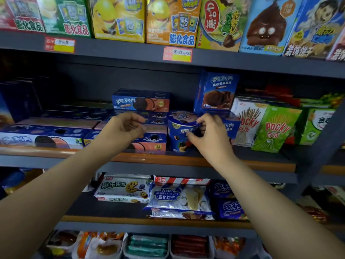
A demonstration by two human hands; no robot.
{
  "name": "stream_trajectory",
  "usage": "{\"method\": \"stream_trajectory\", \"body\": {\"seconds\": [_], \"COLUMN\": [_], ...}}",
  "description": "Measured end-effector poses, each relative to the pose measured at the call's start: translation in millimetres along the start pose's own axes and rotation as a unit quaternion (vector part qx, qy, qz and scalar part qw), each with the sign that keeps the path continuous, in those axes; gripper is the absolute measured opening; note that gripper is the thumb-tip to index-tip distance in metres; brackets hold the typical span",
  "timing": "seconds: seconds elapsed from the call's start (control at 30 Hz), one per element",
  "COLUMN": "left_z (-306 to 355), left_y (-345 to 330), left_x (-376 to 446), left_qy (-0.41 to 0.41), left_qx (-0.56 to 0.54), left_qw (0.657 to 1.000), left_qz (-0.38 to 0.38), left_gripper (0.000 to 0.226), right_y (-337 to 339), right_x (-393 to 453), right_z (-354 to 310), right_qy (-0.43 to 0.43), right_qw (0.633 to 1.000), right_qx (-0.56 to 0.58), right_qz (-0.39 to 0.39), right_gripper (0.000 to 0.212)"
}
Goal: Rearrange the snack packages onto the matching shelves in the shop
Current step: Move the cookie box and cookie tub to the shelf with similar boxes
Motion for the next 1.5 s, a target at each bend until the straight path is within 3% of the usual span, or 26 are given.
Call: {"method": "stream_trajectory", "body": {"seconds": [0.3,0.53,0.67,0.93,1.23,1.5], "left_z": [-4.7,4.7,3.2,-3.2,1.4,40.9], "left_y": [-5.1,-13.3,-17.7,-11.8,-12.2,12.2], "left_x": [-11.5,-8.3,-12.1,-18.1,-25.5,-29.7], "left_qy": [0.003,0.004,0.011,0.022,-0.002,-0.068], "left_qx": [-0.006,-0.006,-0.003,-0.006,0.048,0.157], "left_qw": [1.0,1.0,1.0,1.0,0.999,0.984], "left_qz": [-0.001,-0.009,-0.01,-0.005,-0.008,0.047], "left_gripper": [0.01,0.01,0.013,0.012,0.012,0.011], "right_y": [-0.5,-4.2,-7.9,3.9,13.1,59.9], "right_x": [-6.1,6.2,11.8,9.7,-0.2,2.4], "right_z": [0.9,-5.6,-6.6,-4.1,-6.3,-32.9], "right_qy": [0.031,0.023,0.023,0.085,0.096,0.134], "right_qw": [0.999,0.997,0.996,0.995,0.994,0.991], "right_qx": [-0.006,-0.041,-0.054,-0.048,-0.031,0.018], "right_qz": [-0.019,-0.053,-0.071,-0.035,-0.04,0.01], "right_gripper": [0.043,0.062,0.05,0.034,0.05,0.034]}}
Point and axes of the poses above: each hand's wrist, its own x-axis towards the middle knuckle, its own y-axis out of the back of the hand, z = x × y, the point moved 3 cm from there along x, towards the middle knuckle, and after that the axes turned 3 degrees about -z, right-handed, at the moved point
